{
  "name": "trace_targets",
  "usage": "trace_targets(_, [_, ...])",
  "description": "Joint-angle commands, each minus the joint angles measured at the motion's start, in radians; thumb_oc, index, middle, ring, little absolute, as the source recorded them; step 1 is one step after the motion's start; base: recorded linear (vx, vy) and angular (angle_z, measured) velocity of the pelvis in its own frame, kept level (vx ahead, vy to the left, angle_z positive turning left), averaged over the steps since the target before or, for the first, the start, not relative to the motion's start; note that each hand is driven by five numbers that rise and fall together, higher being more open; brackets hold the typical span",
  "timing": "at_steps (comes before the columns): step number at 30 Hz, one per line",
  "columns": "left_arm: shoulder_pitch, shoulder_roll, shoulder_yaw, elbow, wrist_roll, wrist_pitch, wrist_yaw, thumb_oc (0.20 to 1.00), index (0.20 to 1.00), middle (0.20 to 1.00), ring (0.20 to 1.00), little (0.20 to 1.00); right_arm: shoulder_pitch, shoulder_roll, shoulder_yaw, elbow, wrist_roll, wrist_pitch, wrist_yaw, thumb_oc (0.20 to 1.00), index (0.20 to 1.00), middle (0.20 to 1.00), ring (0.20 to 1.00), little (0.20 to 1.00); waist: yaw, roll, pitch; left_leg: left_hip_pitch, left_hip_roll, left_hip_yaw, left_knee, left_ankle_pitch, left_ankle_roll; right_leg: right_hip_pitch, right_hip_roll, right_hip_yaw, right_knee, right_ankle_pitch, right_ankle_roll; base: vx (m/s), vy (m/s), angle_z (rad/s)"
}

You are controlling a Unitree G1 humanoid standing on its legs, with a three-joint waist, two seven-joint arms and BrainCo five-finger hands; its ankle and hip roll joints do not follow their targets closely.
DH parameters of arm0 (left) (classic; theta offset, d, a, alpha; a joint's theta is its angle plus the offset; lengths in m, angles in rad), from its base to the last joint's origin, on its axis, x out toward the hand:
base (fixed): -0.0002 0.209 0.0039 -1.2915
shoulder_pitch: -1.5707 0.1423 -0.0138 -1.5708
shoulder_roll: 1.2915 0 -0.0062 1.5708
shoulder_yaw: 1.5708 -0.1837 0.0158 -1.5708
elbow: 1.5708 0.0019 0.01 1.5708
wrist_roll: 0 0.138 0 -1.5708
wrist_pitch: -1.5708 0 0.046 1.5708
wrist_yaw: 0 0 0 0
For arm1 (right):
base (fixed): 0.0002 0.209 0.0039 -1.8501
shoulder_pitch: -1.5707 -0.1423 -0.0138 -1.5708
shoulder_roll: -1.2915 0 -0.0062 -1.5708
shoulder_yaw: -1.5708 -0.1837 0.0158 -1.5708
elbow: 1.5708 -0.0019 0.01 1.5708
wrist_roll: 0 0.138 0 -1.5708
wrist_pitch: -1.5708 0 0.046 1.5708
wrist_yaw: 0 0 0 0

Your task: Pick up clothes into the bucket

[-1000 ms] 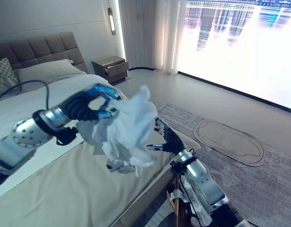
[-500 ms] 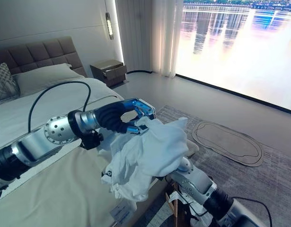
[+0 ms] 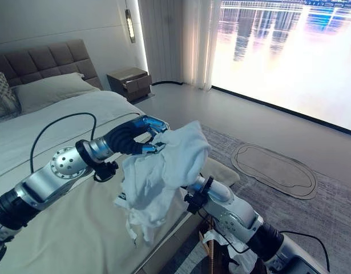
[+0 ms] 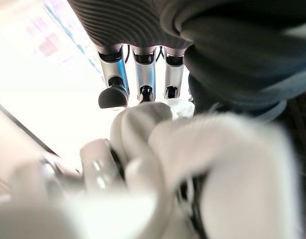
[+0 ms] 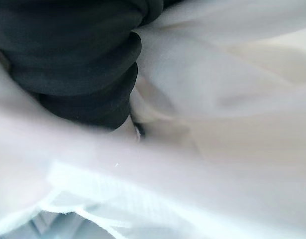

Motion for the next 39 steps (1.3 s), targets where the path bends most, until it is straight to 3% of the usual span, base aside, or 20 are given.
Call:
trace_targets(1, [0.042,0.005,0.131,0.077,0.046,-0.019,0.053,0.200,0.200,0.200,0.200,0.200,0.008,0.022,-0.107,-0.140,0.008,-0.071,0.008,0.200,0.200,0.200,0.200,0.200,0.005,-0.047,-0.003,0.049,-0.009,0.057,0.016,-0.054,-0.001,-0.046,0.011,-0.007,0.023,0.017,0.014,0.00,0.000,0.00])
trace_targets(6, [0.262,-0.080,0.343,0.093,0.143,-0.032,0.101,0.200,0.200,0.200,0.200,0.200,0.144,0.026,-0.218,-0.126,-0.046,-0.069,0.009,0.200,0.200,0.200,0.200,0.200,0.009,-0.054,0.002,0.050,-0.007,0.048,0.021,-0.061,0.001,-0.043,0.010,-0.014,0.029,0.007,0.010,0.00,0.000,0.00])
trace_targets(9, [0.324,-0.121,0.397,0.089,0.160,-0.033,0.109,0.228,0.228,0.228,0.228,0.228,0.190,0.024,-0.254,-0.122,-0.064,-0.067,0.011,0.200,0.200,0.200,0.200,0.200,0.008,-0.054,-0.001,0.052,-0.007,0.045,0.021,-0.064,0.002,-0.038,0.010,-0.017,0.030,0.004,0.009,0.03,0.011,0.03])
trace_targets(10, [0.360,-0.152,0.426,0.090,0.154,-0.033,0.110,0.514,0.514,0.514,0.514,0.514,0.215,0.026,-0.278,-0.120,-0.074,-0.067,0.009,0.200,0.200,0.200,0.200,0.200,0.008,-0.055,-0.002,0.053,-0.008,0.043,0.021,-0.066,0.003,-0.036,0.009,-0.018,0.030,0.002,0.008,0.03,0.018,0.03])
trace_targets(11, [0.409,-0.190,0.465,0.089,0.154,-0.033,0.106,1.000,1.000,1.000,1.000,1.000,0.256,0.029,-0.314,-0.109,-0.080,-0.063,0.013,0.200,0.200,0.200,0.200,0.200,0.010,-0.056,-0.004,0.056,-0.009,0.043,0.021,-0.068,0.003,-0.033,0.010,-0.020,0.031,0.000,0.007,0.03,0.018,0.03])
trace_targets(18, [0.575,-0.341,0.559,0.123,0.108,-0.018,0.084,1.000,1.000,1.000,1.000,1.000,0.404,0.050,-0.473,-0.055,-0.087,-0.064,-0.013,0.200,0.200,0.200,0.200,0.200,0.009,-0.056,-0.007,0.059,-0.013,0.034,0.021,-0.076,0.008,-0.032,0.006,-0.026,0.037,-0.009,0.003,0.01,0.012,0.01])
trace_targets(31, [0.715,-0.488,0.643,0.330,0.140,0.002,0.110,1.000,1.000,1.000,1.000,1.000,0.481,0.115,-0.657,0.016,-0.157,-0.109,-0.085,0.200,0.200,0.200,0.200,0.200,0.010,-0.046,0.012,0.035,-0.022,0.024,0.033,-0.085,0.019,-0.058,-0.003,-0.028,0.049,-0.012,0.002,0.00,0.000,0.00])
trace_targets(39, [0.704,-0.613,0.660,0.660,0.159,0.013,0.259,1.000,1.000,1.000,1.000,1.000,0.459,0.165,-0.770,0.130,-0.345,-0.192,-0.283,0.200,0.200,0.200,0.200,0.200,0.009,-0.020,0.067,-0.027,-0.038,0.010,0.069,-0.086,0.032,-0.126,-0.018,-0.023,0.098,-0.017,-0.002,-0.04,0.012,0.03])
